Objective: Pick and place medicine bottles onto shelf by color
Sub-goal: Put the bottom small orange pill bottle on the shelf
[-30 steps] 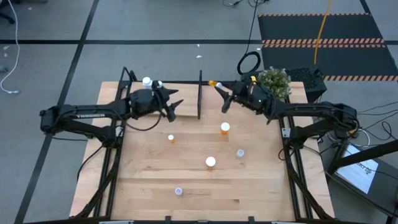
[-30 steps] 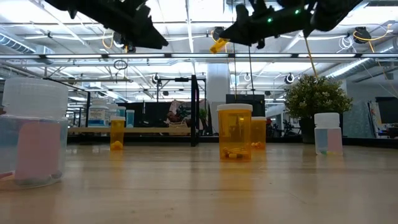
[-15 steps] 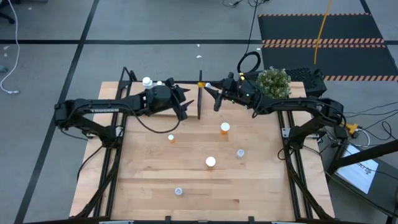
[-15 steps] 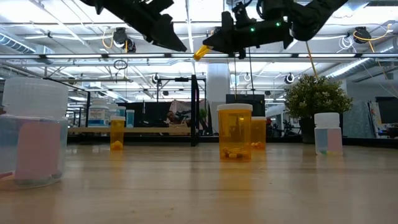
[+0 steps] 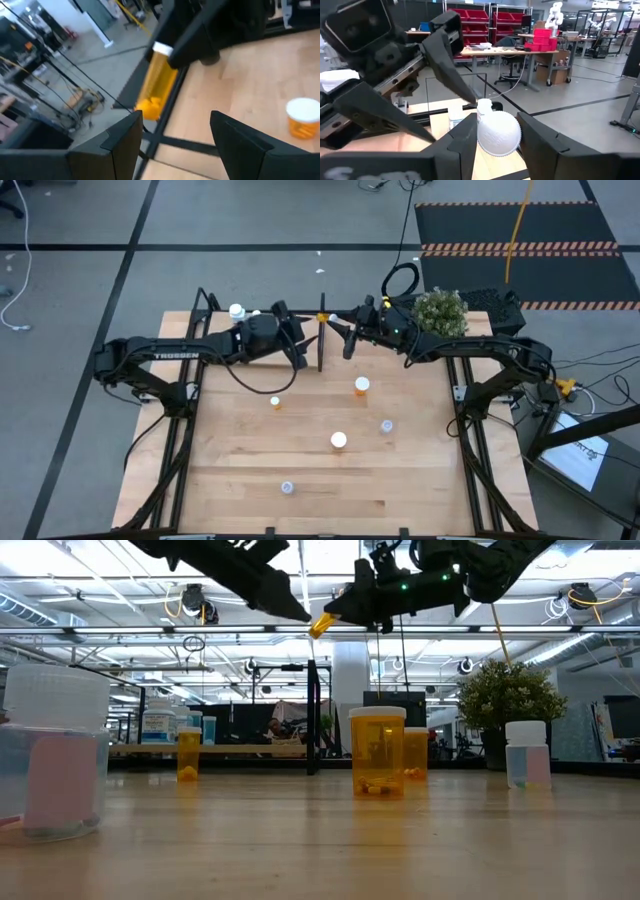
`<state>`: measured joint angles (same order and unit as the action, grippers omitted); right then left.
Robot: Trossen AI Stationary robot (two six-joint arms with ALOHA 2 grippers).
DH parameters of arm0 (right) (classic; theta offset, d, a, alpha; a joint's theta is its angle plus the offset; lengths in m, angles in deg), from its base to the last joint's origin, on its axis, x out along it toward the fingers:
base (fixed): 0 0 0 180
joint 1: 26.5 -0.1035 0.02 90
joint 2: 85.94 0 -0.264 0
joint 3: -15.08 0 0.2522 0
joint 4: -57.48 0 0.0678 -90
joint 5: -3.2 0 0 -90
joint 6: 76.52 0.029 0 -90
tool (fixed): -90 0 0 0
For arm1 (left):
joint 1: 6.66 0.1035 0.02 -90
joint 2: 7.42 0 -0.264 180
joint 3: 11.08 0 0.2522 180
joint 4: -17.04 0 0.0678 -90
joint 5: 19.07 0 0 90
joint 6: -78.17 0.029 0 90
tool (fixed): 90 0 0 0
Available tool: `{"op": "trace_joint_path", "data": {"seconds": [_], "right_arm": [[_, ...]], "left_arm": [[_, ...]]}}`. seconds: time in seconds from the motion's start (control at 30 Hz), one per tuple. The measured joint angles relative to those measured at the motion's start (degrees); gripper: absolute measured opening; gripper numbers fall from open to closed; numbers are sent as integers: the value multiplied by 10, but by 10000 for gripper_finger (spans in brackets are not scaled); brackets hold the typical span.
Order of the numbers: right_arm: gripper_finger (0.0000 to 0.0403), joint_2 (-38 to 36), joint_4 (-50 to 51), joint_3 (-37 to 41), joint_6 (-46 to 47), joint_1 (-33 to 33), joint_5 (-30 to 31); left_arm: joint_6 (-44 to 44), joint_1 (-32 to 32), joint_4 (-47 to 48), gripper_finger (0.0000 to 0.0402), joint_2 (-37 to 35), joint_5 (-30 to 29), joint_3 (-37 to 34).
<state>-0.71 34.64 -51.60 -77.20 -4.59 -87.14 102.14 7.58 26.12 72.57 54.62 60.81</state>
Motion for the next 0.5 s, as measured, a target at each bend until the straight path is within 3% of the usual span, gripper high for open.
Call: {"op": "trace_joint_path", "data": {"seconds": [0.17, 0.5], "right_arm": [[129, 0, 0, 0, 0, 0, 1], [129, 0, 0, 0, 6, -3, 0]], "left_arm": [[35, 0, -31, 239, 0, 19, 0], [57, -5, -25, 330, 0, 29, 3]]}}
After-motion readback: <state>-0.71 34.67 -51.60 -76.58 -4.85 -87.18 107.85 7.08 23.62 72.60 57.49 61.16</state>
